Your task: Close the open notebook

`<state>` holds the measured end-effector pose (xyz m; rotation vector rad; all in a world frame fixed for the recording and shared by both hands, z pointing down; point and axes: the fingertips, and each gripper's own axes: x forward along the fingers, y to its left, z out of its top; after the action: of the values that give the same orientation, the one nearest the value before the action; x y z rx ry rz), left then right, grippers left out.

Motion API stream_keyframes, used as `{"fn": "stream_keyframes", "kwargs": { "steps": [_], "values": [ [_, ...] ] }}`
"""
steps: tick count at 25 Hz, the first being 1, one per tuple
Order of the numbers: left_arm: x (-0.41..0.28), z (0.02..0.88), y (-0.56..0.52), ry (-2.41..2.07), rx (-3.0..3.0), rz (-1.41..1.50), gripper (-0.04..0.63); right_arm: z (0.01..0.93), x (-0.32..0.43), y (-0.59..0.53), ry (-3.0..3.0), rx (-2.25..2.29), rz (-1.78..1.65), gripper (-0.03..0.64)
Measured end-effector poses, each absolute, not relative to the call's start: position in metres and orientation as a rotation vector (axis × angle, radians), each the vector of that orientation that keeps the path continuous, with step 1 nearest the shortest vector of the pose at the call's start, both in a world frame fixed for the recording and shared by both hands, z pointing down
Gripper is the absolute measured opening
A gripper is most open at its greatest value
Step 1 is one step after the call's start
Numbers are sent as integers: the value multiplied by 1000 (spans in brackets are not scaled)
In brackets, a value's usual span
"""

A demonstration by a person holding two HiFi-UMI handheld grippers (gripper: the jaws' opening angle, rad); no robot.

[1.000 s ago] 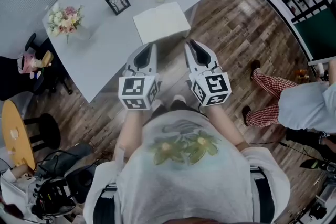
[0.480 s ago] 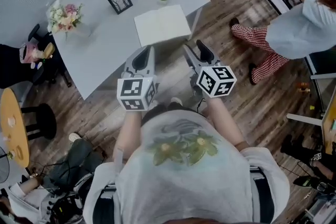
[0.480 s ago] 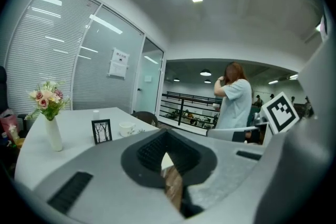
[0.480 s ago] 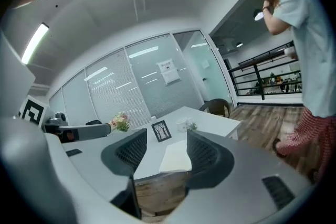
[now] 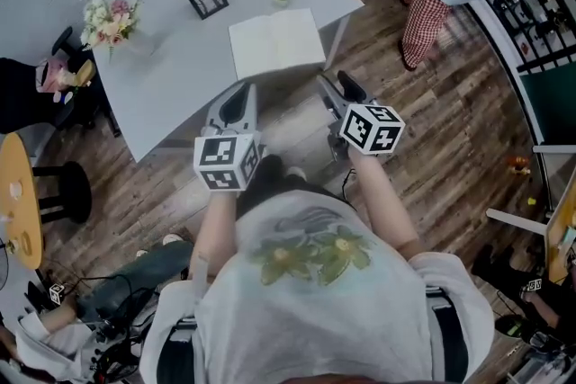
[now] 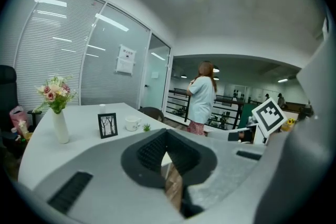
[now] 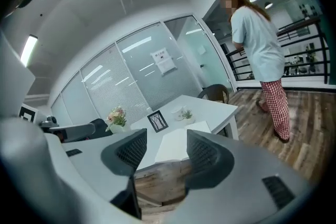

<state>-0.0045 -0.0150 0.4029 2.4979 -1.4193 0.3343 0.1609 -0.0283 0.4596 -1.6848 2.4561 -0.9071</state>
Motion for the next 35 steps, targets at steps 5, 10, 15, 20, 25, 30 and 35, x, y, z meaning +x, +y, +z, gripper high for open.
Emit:
{"fn": "stream_keyframes", "kwargs": {
  "steps": [5,10,15,20,25,30,35],
  "values": [
    [-5,405,-21,-1432,2486,343,2,475,167,-35,2440,-1685,-976,230],
    [-11,410,-33,-1438,2463,341,2,489,169,-45,2414,-1699,-1036,230],
    [-19,412,-52,-1441,2449,338,2,502,172,-62,2379,-1716,-1097,230],
    [-25,416,-74,-1432,2443,346,2,520,178,-81,2313,-1733,-1176,230],
    [-32,424,-100,-1418,2432,363,2,544,182,-98,2236,-1752,-1276,230],
    [-31,432,-127,-1385,2427,399,2,575,188,-110,2188,-1796,-1375,230],
    [-28,438,-147,-1351,2433,428,2,609,195,-115,2092,-1810,-1504,230]
  ]
}}
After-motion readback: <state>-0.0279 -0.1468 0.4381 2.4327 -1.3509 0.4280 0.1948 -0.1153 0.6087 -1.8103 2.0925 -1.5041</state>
